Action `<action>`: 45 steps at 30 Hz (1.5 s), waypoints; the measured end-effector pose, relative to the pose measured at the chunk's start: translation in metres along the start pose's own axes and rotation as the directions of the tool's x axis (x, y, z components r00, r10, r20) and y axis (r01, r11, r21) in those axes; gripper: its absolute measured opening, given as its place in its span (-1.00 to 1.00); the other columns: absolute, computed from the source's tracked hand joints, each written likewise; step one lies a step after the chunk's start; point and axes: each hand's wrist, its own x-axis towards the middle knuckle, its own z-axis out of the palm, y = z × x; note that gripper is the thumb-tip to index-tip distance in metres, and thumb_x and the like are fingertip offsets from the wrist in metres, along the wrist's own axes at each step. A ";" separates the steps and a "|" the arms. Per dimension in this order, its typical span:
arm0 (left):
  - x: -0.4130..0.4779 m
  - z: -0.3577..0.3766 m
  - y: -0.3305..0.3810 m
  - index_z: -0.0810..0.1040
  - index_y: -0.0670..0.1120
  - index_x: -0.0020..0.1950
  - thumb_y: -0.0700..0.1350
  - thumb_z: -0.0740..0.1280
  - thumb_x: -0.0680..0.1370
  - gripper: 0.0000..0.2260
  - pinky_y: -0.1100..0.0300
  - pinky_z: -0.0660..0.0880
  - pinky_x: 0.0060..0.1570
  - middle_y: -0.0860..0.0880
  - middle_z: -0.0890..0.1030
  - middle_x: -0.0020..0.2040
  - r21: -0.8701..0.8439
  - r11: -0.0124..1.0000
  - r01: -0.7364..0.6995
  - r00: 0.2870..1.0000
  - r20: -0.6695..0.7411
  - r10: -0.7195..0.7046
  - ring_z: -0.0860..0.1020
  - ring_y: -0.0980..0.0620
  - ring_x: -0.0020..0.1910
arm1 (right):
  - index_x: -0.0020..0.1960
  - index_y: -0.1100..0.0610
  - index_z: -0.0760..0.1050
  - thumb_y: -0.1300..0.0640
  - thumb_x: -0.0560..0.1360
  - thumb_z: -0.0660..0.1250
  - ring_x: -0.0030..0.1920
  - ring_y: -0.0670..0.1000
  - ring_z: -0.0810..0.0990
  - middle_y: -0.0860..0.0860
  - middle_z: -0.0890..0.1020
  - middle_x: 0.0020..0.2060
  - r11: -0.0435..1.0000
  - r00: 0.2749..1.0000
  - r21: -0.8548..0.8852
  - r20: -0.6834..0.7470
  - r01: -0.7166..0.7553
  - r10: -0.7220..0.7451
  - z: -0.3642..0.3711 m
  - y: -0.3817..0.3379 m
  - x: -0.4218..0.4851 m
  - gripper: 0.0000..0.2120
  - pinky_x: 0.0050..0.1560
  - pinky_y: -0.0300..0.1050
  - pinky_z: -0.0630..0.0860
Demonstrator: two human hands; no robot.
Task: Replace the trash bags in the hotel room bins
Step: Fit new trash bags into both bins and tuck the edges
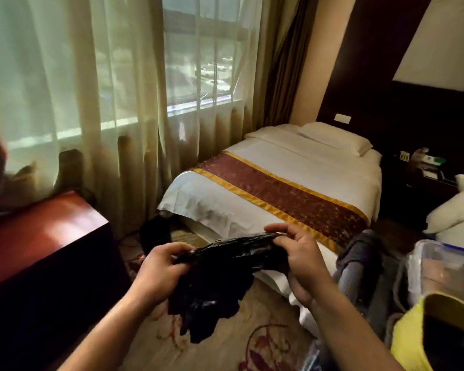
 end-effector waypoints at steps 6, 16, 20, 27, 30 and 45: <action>0.025 -0.089 -0.036 0.69 -0.21 -0.13 -0.20 0.47 0.45 -0.92 0.22 0.49 -0.31 -0.14 0.64 -0.26 -0.262 0.956 0.128 0.990 0.090 -0.108 0.56 -0.02 -0.29 | 0.00 0.24 0.66 0.41 0.54 0.22 -0.27 0.11 0.67 0.18 0.70 -0.20 0.987 0.949 -0.129 0.289 -0.094 0.128 0.048 -0.013 0.045 -0.75 -0.37 -0.12 0.59; 0.058 -0.111 -0.061 0.69 -0.08 -0.10 -0.34 0.50 0.41 -0.82 0.04 0.57 -0.17 -0.17 0.71 -0.16 -0.310 0.948 0.072 0.889 -0.411 -0.202 0.65 -0.06 -0.25 | -0.07 0.16 0.64 0.31 0.51 0.31 -0.23 0.06 0.68 0.09 0.70 -0.21 0.879 0.982 -0.473 0.185 0.064 0.028 0.103 0.010 0.135 -0.86 -0.24 -0.04 0.61; 0.094 -0.117 -0.061 0.63 -0.14 0.04 -0.39 0.40 0.47 -0.78 0.04 0.60 -0.15 -0.22 0.69 -0.11 -0.550 0.829 0.102 0.832 -0.409 -0.374 0.66 -0.10 -0.24 | 0.04 0.28 0.59 0.37 0.60 0.18 -0.21 0.19 0.69 0.24 0.69 -0.16 0.969 0.939 -0.140 0.251 -0.203 0.233 0.126 0.013 0.181 -0.79 -0.22 0.09 0.66; 0.191 -0.106 -0.061 0.68 -0.27 0.01 -0.04 0.23 0.59 -0.66 0.03 0.66 -0.17 -0.25 0.71 -0.07 -0.880 0.376 0.289 0.825 0.030 -0.564 0.70 -0.14 -0.15 | -0.10 0.10 0.55 0.19 0.61 0.19 -0.07 0.14 0.63 0.05 0.66 -0.16 0.892 0.970 -0.416 0.227 0.177 -0.086 0.157 0.045 0.294 -0.81 -0.13 0.00 0.55; 0.232 -0.116 -0.056 0.67 -0.26 -0.13 -0.15 0.15 0.63 -0.66 0.14 0.61 -0.44 -0.20 0.69 -0.28 -0.902 0.387 0.191 0.790 -0.092 -0.606 0.67 -0.10 -0.37 | -0.07 0.02 0.53 0.14 0.55 0.29 -0.11 0.14 0.64 0.01 0.65 -0.20 0.400 0.873 -0.775 0.428 0.488 -0.236 0.142 0.040 0.348 -0.95 -0.25 -0.12 0.35; 0.372 -0.144 -0.090 0.59 -0.19 0.07 -0.35 0.22 0.54 -0.79 0.20 0.59 -0.32 -0.21 0.63 -0.10 -0.840 0.496 0.218 0.726 -0.200 -0.658 0.59 -0.06 -0.22 | 0.36 0.13 0.48 0.35 0.47 0.41 0.17 0.14 0.65 0.17 0.65 0.21 0.938 0.725 0.097 0.662 -0.334 0.190 0.188 0.030 0.488 -0.52 0.14 0.09 0.55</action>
